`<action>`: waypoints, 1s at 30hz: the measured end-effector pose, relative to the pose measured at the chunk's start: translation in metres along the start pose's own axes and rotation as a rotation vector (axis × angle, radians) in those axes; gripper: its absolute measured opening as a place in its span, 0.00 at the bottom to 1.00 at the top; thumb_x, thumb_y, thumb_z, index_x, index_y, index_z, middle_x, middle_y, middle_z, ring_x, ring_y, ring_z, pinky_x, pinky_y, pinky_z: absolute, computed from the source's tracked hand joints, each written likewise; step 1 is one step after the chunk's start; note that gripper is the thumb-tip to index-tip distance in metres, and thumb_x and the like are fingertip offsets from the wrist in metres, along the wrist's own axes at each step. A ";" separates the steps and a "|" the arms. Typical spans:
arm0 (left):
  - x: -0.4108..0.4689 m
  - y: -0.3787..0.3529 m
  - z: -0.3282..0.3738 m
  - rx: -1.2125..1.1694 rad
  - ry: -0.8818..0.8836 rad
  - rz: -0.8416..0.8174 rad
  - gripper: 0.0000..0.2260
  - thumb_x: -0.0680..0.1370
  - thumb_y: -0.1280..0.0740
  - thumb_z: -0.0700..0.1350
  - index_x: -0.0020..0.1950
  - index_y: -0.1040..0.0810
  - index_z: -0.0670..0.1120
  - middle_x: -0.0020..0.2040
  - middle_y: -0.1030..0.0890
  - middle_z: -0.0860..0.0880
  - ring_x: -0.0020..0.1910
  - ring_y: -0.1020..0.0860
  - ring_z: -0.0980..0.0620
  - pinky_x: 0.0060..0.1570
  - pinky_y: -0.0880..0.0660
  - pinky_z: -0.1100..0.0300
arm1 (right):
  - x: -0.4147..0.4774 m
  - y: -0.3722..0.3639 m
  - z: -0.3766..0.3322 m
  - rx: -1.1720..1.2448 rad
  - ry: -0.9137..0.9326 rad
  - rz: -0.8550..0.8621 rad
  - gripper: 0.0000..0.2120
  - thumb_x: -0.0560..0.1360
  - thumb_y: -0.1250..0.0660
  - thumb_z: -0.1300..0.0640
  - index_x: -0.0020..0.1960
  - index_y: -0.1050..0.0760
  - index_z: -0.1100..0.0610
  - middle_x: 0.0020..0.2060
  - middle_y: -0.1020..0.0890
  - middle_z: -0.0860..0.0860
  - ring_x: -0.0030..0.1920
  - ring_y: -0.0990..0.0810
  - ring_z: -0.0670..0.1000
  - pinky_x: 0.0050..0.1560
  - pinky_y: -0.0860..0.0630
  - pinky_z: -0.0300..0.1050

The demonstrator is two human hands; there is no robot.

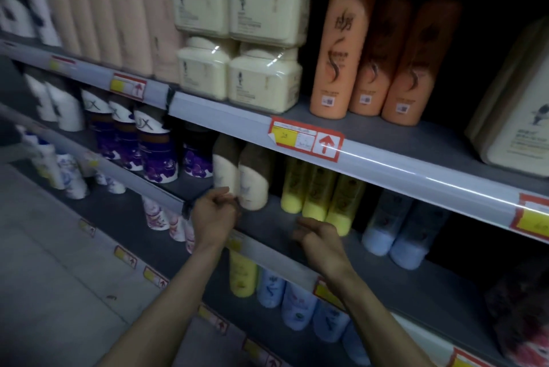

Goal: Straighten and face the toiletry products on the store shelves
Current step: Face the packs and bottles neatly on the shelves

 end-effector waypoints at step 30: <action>0.092 0.030 -0.008 0.417 -0.162 -0.277 0.43 0.71 0.20 0.44 0.80 0.41 0.44 0.74 0.28 0.45 0.72 0.28 0.47 0.69 0.29 0.52 | -0.005 -0.073 -0.060 -0.248 0.157 -0.128 0.19 0.73 0.31 0.51 0.64 0.20 0.51 0.52 0.14 0.45 0.50 0.17 0.40 0.48 0.20 0.37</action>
Point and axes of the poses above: each hand's wrist, its own x-axis towards the middle knuckle, its own y-axis out of the back of the hand, z = x × y, the point moved 3 cm from there along x, towards the middle knuckle
